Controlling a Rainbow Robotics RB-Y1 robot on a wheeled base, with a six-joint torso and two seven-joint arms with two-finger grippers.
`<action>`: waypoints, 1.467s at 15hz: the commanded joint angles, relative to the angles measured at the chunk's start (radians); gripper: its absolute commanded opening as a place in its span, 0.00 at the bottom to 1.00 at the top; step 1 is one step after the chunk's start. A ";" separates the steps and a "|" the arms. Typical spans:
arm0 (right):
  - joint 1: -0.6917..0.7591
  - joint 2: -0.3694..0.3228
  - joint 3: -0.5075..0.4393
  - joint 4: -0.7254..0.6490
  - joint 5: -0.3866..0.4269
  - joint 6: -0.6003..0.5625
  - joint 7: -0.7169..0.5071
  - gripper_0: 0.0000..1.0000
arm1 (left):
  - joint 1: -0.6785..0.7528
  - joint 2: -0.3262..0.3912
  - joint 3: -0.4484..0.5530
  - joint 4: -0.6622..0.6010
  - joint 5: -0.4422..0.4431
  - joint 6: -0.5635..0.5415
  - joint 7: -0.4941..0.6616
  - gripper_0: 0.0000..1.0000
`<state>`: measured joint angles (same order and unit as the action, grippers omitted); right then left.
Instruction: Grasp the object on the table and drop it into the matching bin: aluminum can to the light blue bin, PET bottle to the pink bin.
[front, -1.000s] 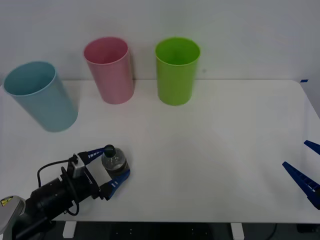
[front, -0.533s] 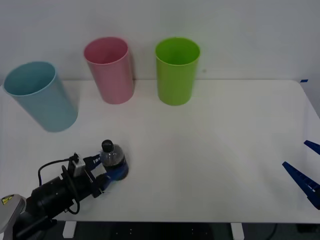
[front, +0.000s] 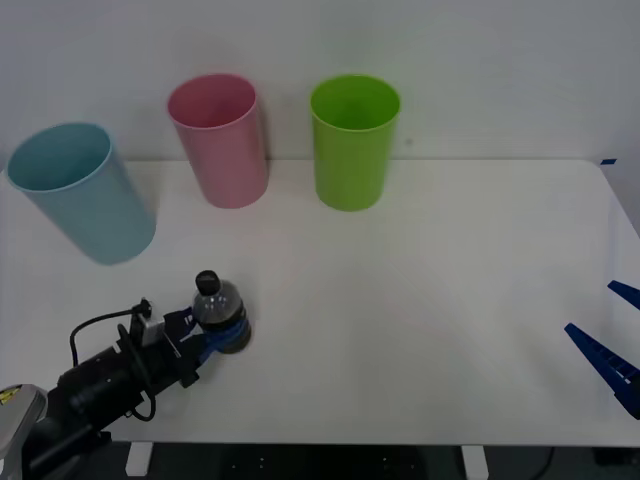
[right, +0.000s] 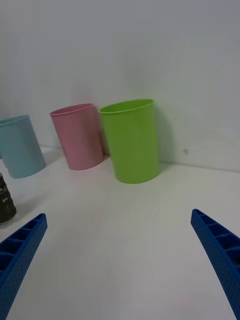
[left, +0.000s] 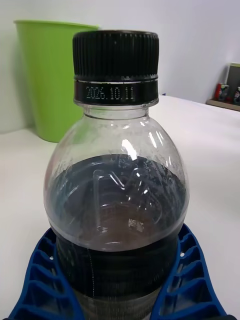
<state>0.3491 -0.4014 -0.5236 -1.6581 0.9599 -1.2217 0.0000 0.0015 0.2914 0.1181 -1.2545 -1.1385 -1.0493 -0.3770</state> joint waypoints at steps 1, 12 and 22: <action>0.000 0.000 0.000 0.000 0.000 0.000 0.000 1.00 | -0.003 0.000 0.029 -0.002 0.008 -0.001 0.009 0.00; 0.000 0.000 0.000 0.000 0.000 0.000 0.000 1.00 | 0.026 0.000 0.158 -0.143 0.063 0.031 0.191 0.00; 0.000 0.000 0.000 0.000 0.000 0.000 0.000 1.00 | -0.003 0.002 0.190 -0.462 0.000 0.172 0.593 0.00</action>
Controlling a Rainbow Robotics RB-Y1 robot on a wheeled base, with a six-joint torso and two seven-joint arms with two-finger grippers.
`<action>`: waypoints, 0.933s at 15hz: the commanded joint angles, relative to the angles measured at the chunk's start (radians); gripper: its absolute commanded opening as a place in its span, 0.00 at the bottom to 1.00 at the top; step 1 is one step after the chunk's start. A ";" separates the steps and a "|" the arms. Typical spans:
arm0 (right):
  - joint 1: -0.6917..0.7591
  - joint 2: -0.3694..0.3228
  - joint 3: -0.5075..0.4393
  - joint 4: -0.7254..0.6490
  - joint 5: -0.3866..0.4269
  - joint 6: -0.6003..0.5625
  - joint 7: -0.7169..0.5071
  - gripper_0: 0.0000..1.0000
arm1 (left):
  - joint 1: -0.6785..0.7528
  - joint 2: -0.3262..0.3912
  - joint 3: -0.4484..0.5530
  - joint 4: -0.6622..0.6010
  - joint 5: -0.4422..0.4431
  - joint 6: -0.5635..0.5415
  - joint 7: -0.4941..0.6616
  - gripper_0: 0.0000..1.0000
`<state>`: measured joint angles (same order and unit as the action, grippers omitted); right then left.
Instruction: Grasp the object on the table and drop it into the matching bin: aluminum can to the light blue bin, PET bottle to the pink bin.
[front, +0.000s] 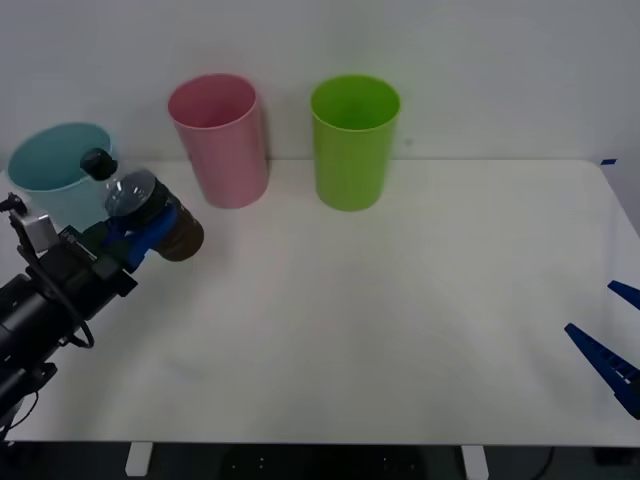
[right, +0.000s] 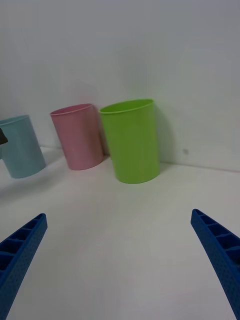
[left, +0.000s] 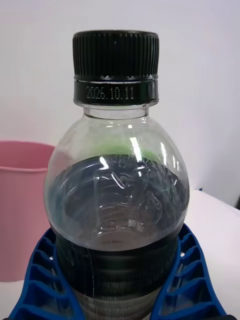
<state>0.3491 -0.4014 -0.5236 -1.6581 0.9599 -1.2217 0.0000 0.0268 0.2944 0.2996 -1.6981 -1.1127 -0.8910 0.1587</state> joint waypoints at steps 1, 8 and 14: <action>0.000 0.000 0.000 0.000 0.000 0.000 0.000 1.00 | -0.050 0.000 0.013 -0.018 -0.039 0.018 0.082 0.00; 0.000 0.000 0.000 0.000 0.000 0.000 0.000 1.00 | -0.222 -0.001 0.061 -0.011 -0.191 0.092 0.280 0.00; 0.000 0.000 0.000 0.000 0.000 0.000 0.000 1.00 | -0.383 0.000 0.069 0.129 -0.271 0.138 0.286 0.00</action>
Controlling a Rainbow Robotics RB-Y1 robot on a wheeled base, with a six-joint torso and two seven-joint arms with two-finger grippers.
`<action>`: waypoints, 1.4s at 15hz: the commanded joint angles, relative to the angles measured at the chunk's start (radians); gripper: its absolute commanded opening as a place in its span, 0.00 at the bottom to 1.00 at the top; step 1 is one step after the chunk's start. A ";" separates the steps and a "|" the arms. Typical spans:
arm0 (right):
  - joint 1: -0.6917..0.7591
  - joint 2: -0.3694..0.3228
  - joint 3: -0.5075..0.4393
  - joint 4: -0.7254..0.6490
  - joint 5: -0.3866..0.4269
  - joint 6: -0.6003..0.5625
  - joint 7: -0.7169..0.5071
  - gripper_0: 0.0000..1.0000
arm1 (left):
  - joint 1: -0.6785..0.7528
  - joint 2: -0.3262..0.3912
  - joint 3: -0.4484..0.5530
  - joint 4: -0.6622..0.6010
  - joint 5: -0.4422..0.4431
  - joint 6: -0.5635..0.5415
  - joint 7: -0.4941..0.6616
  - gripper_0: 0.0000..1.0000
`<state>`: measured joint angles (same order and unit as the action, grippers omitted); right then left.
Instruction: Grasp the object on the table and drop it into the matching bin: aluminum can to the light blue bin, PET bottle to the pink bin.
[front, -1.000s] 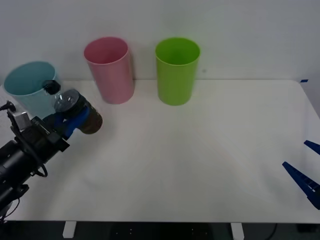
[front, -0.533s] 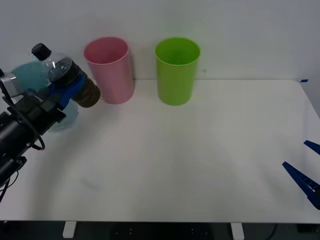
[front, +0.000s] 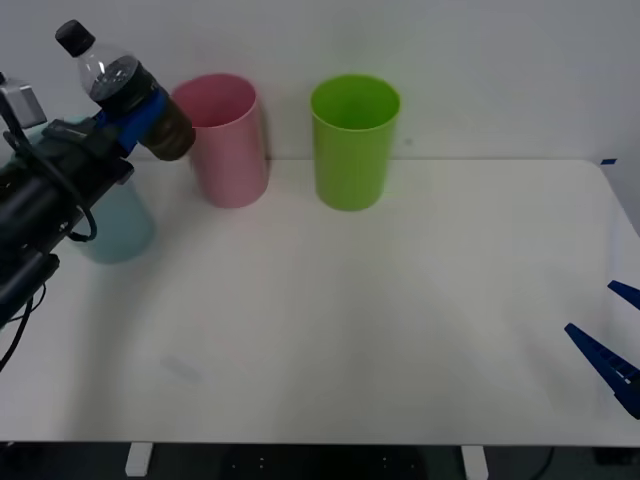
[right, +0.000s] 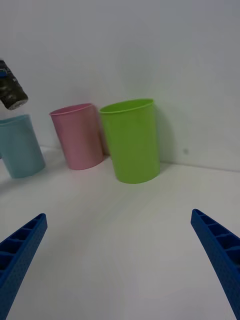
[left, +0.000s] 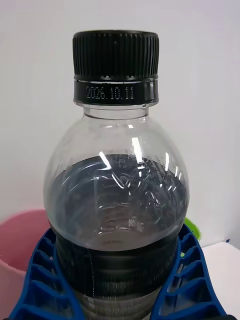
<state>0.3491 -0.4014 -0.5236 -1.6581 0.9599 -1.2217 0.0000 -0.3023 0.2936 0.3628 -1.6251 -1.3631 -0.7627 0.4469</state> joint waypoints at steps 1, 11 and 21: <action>0.000 0.000 0.000 0.000 0.000 0.000 0.000 1.00 | -0.078 0.001 0.010 0.079 -0.039 0.020 -0.002 0.00; 0.000 0.000 0.000 0.000 0.000 0.000 0.000 1.00 | -0.331 0.001 -0.013 0.346 -0.189 0.160 -0.082 0.00; 0.000 0.000 0.000 0.000 0.000 0.000 0.000 1.00 | -0.601 -0.001 -0.033 0.725 -0.278 0.261 -0.278 0.00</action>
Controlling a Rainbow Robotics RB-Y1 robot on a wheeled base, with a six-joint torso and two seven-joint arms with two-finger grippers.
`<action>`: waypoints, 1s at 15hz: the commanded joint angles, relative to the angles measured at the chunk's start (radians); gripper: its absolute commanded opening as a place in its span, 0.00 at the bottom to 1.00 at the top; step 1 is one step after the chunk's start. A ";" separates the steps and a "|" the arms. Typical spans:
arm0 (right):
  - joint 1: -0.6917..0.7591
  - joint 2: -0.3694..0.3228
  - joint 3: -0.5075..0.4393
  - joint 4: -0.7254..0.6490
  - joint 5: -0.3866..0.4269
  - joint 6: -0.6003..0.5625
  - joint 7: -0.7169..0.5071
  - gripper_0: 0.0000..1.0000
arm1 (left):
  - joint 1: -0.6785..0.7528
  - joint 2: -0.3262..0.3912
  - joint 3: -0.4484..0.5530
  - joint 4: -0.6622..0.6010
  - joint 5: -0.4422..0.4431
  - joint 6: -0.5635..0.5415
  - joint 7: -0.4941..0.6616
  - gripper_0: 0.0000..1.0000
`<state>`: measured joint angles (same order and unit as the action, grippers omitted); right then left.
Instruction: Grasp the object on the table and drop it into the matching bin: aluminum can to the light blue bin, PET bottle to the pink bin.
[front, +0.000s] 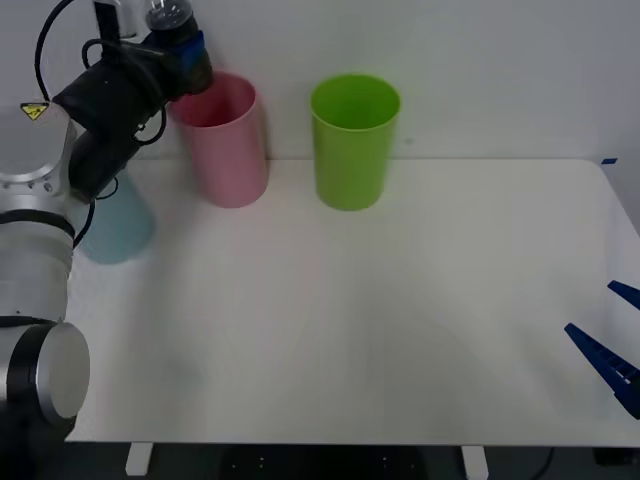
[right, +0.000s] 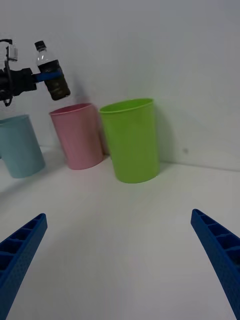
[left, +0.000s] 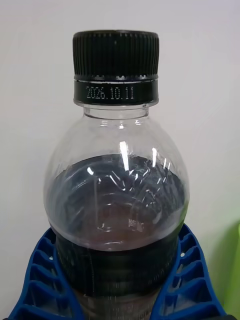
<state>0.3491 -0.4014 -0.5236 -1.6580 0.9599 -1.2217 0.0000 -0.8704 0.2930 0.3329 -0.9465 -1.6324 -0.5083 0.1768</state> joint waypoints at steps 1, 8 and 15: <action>0.000 0.000 0.000 0.000 0.000 0.000 0.000 1.00 | -0.038 0.000 -0.008 0.052 -0.009 0.010 -0.005 0.00; 0.000 0.000 0.000 0.000 0.000 0.000 0.000 1.00 | -0.038 -0.011 -0.018 0.051 0.006 0.014 -0.006 0.25; 0.000 0.000 0.000 0.000 0.000 0.000 0.000 1.00 | -0.036 -0.009 -0.020 0.052 0.036 0.007 -0.005 1.00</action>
<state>0.3491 -0.4014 -0.5236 -1.6580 0.9599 -1.2217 0.0000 -0.9079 0.2835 0.3129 -0.8953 -1.5997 -0.4995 0.1714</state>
